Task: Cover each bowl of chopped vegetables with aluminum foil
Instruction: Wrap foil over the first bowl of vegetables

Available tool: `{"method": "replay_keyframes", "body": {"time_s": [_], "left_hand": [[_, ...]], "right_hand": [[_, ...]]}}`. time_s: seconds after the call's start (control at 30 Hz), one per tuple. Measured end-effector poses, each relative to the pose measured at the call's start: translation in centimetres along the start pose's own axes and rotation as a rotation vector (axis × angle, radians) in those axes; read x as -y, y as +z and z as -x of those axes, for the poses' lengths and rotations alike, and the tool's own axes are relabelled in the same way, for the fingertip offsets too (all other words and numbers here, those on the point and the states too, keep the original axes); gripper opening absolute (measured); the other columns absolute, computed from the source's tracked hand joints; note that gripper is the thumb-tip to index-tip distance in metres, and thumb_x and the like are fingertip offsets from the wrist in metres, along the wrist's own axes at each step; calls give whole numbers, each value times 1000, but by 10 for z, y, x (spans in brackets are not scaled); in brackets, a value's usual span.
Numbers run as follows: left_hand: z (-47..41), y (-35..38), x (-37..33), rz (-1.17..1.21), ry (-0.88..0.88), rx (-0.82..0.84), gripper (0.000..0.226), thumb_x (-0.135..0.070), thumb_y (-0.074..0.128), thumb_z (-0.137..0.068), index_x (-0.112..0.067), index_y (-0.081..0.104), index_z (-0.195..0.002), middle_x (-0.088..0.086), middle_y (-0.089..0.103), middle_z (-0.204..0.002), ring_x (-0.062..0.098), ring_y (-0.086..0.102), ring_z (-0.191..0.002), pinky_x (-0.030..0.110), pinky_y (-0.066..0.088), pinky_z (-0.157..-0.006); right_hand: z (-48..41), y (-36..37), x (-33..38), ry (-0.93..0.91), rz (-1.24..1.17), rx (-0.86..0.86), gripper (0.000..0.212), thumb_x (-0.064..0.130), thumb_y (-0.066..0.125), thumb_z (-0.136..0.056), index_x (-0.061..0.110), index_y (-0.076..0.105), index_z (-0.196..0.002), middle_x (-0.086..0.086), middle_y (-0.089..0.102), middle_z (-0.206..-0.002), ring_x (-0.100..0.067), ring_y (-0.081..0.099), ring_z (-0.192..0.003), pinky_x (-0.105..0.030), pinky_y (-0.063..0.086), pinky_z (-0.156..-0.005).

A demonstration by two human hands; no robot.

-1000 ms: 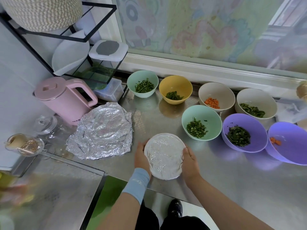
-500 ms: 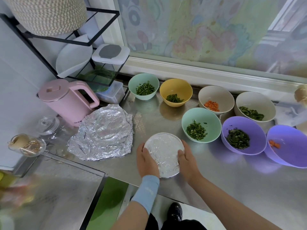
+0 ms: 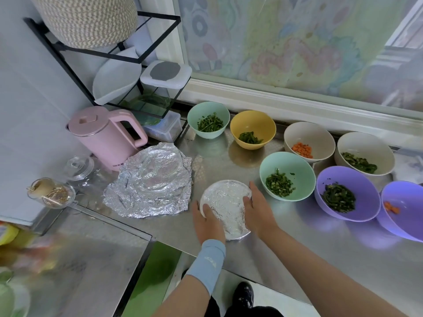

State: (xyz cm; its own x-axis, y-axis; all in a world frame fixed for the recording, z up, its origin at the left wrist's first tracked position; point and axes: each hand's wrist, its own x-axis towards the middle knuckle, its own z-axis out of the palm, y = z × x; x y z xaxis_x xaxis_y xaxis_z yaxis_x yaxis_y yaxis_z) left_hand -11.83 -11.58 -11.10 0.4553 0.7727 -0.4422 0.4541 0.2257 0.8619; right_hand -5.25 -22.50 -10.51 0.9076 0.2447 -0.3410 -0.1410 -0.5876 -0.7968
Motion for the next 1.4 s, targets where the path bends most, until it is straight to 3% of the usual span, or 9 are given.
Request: {"method": "replay_keyframes", "body": {"time_s": [0.2,0.3,0.43,0.63,0.83,0.93,1.03,1.3,1.4], "left_hand": [[-32,4,-15,28,-8,147,36,-35,31,-104,-24,56,-128,3,51,-141,21,49,-124,38,36,-111],[-38,1,-15,33,27,199,43,-32,27,-106,-21,47,-142,-3,45,-146,16,41,-134,32,29,-114],[-15,-1,4,24,124,13,41,-28,33,-105,-23,43,-144,-5,43,-148,14,40,-136,35,30,-115],[2,11,8,88,102,74,45,-29,33,-105,-24,31,-150,-8,35,-148,9,36,-133,27,29,-110],[-36,2,-12,77,60,189,44,-32,27,-106,-25,38,-147,-3,41,-150,16,39,-136,38,30,-116],[-25,-1,-8,77,56,-47,42,-26,30,-106,-16,42,-144,0,43,-148,19,39,-136,27,29,-109],[5,6,-3,127,6,-75,43,-24,33,-106,-13,38,-147,3,40,-149,21,40,-136,26,30,-107],[-15,17,-2,0,6,-42,43,-30,29,-106,-18,41,-145,7,48,-145,29,48,-128,32,38,-103],[-27,9,-8,-133,98,48,44,-27,31,-105,-20,36,-149,3,40,-151,25,39,-137,34,31,-111]], "right_hand": [[14,13,-5,58,-148,-131,56,11,41,-100,15,23,-153,-4,32,-152,-19,31,-140,-31,24,-115],[15,7,-3,50,-78,-137,50,13,43,-99,14,32,-148,-1,42,-141,-19,43,-128,-28,34,-105],[4,-2,8,-56,176,-109,55,17,44,-100,6,24,-150,-9,24,-156,-24,25,-143,-29,23,-113],[-6,3,11,-34,169,-68,53,22,36,-103,13,21,-154,-2,21,-160,-17,18,-147,-27,14,-116],[2,4,6,32,112,-158,47,28,37,-95,16,44,-139,-4,50,-137,-24,48,-127,-43,43,-106],[-3,0,11,-14,184,-148,51,19,45,-96,11,33,-145,-6,36,-148,-26,35,-137,-38,33,-112],[-14,-4,16,-35,196,-54,60,18,42,-101,13,16,-155,-2,17,-161,-19,16,-148,-29,15,-117],[-8,2,2,11,93,-120,47,23,38,-102,19,36,-149,-2,43,-149,-21,39,-136,-35,32,-111],[-16,-4,4,-29,182,-125,43,22,40,-101,12,42,-142,-5,45,-145,-26,40,-136,-36,32,-110]]}}
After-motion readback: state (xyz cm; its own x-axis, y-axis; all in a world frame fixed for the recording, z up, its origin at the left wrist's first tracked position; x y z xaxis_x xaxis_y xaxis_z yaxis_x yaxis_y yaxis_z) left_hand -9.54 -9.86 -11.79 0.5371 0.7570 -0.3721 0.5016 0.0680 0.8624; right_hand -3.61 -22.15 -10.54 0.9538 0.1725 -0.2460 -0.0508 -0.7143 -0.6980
